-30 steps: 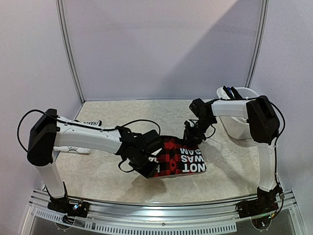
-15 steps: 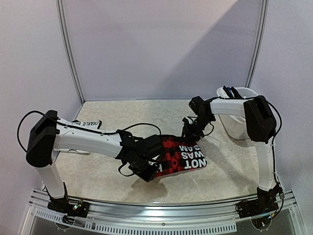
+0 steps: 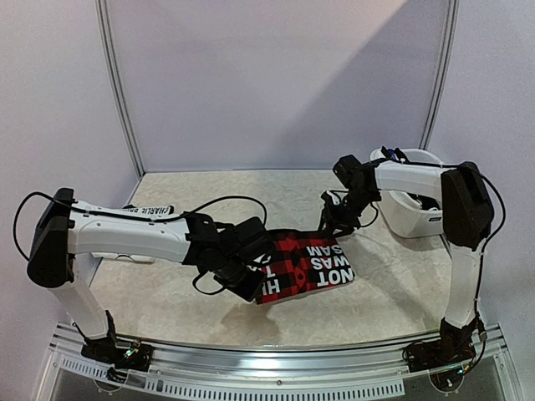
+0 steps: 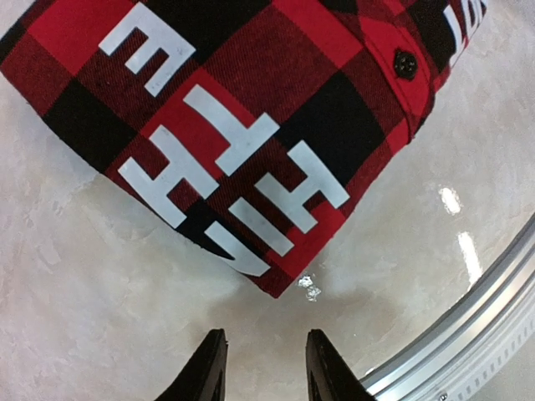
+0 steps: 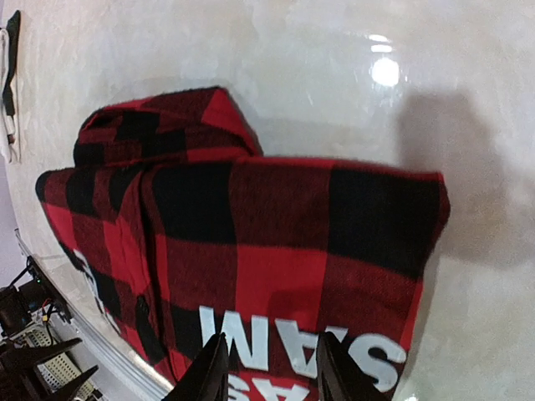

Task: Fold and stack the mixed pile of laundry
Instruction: Smooth out the square-folded shirt at the center of the board.

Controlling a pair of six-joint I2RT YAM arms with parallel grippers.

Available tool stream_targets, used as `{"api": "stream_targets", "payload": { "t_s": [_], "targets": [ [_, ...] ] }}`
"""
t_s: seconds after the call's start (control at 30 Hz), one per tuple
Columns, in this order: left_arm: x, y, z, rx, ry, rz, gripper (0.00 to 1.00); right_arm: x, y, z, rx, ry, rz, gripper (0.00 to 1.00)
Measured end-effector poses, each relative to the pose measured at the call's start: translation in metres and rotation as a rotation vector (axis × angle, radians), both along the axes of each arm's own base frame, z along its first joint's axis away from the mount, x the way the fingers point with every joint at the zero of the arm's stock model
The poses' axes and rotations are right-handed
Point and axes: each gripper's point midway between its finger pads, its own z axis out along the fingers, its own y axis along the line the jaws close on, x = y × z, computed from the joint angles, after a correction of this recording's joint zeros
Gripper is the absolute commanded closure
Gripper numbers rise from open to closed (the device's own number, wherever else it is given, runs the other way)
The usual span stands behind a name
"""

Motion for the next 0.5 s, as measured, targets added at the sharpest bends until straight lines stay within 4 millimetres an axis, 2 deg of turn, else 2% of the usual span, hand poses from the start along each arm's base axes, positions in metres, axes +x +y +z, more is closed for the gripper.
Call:
{"api": "stream_targets", "payload": {
  "t_s": [0.1,0.23,0.3,0.4,0.47,0.5],
  "targets": [
    [0.0,0.0,0.0,-0.001,-0.002,0.003,0.68,-0.021,-0.007,0.01,0.03,0.009,-0.018,0.64],
    [0.001,-0.001,0.0,-0.006,-0.002,0.001,0.68,-0.041,-0.01,0.005,0.056,0.044,-0.037,0.64],
    [0.0,-0.003,-0.001,-0.007,0.0,-0.003,0.68,-0.048,-0.01,-0.002,0.062,0.069,-0.051,0.64],
    [0.002,-0.007,-0.003,-0.004,0.002,-0.008,0.68,-0.047,-0.006,-0.004,0.071,0.08,-0.062,0.64],
    [0.006,-0.012,-0.002,-0.011,0.0,0.001,0.6,-0.041,-0.002,-0.001,0.082,0.069,-0.062,0.64],
    [0.009,-0.012,-0.001,-0.017,0.002,0.019,0.5,-0.038,0.0,0.001,0.086,0.061,-0.061,0.64]
  ]
}}
